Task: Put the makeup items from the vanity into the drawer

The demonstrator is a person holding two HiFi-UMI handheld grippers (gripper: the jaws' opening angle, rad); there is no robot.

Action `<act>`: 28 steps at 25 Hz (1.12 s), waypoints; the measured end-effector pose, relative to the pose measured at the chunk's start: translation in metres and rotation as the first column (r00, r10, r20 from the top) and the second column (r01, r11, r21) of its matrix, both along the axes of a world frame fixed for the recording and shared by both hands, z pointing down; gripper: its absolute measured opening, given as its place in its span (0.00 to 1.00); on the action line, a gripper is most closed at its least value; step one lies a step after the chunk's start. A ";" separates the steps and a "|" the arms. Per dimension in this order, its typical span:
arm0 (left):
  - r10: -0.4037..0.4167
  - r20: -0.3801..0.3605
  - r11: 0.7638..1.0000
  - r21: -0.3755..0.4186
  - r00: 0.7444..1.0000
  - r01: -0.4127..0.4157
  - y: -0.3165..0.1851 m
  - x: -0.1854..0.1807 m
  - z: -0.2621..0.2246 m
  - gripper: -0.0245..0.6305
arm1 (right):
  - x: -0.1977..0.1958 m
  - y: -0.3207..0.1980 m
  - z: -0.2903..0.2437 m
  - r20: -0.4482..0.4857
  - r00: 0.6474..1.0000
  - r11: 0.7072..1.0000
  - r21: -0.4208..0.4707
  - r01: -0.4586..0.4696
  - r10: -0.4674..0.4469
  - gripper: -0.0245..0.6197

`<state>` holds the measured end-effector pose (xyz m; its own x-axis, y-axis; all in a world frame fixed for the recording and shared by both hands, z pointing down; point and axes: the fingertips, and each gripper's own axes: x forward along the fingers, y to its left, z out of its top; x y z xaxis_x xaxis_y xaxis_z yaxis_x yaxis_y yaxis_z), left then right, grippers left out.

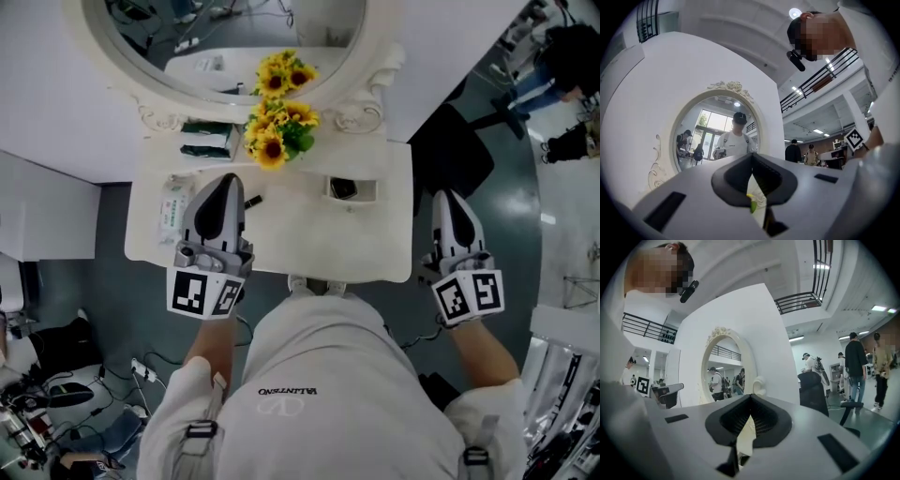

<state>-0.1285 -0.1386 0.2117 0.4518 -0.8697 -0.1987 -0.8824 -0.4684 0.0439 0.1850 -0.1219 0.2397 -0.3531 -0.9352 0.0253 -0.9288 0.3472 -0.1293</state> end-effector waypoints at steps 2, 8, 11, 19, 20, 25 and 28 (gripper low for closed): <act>-0.009 0.003 1.000 0.005 1.000 0.009 0.001 -0.004 -0.003 0.04 | 0.003 0.004 -0.005 -0.021 1.000 1.000 0.021 -0.020 0.021 0.05; -0.031 0.029 1.000 0.001 0.999 0.031 0.002 -0.011 0.001 0.04 | 0.010 0.013 -0.006 -0.043 0.998 0.998 0.033 -0.052 0.054 0.05; -0.042 0.027 0.999 -0.009 0.999 0.042 0.002 -0.013 0.006 0.04 | 0.009 0.016 -0.004 -0.054 0.997 0.998 0.033 -0.049 0.051 0.05; -0.042 0.032 0.999 -0.016 0.999 0.042 0.002 -0.013 0.009 0.04 | 0.013 0.018 -0.001 -0.049 0.997 0.998 0.034 -0.053 0.054 0.05; -0.042 0.032 0.999 -0.016 0.999 0.042 0.002 -0.012 0.009 0.04 | 0.014 0.017 -0.002 -0.048 0.997 0.998 0.033 -0.054 0.055 0.05; -0.038 0.038 0.999 -0.018 0.999 0.038 0.003 -0.009 0.010 0.04 | 0.020 0.015 -0.003 -0.039 0.997 0.997 0.038 -0.061 0.063 0.05; -0.037 0.041 0.999 -0.017 0.998 0.038 0.002 -0.009 0.011 0.04 | 0.021 0.013 -0.003 -0.039 0.997 0.997 0.042 -0.064 0.065 0.05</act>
